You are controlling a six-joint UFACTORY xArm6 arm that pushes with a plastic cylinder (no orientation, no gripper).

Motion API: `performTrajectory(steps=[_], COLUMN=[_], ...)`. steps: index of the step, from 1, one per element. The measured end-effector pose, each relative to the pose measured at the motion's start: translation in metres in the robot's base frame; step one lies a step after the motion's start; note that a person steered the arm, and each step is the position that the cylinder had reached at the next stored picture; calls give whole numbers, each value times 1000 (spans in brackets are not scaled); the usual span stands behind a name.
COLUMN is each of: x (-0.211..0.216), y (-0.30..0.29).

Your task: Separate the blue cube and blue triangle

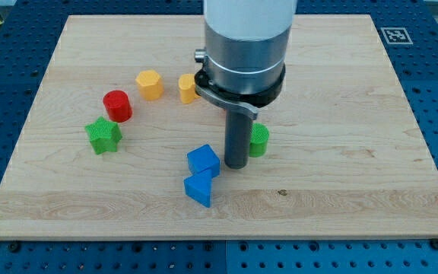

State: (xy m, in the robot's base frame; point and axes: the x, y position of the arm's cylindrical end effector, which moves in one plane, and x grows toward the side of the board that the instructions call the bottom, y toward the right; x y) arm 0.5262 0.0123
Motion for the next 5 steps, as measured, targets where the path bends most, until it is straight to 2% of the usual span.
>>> performTrajectory(steps=[5], x=[7], y=[-63])
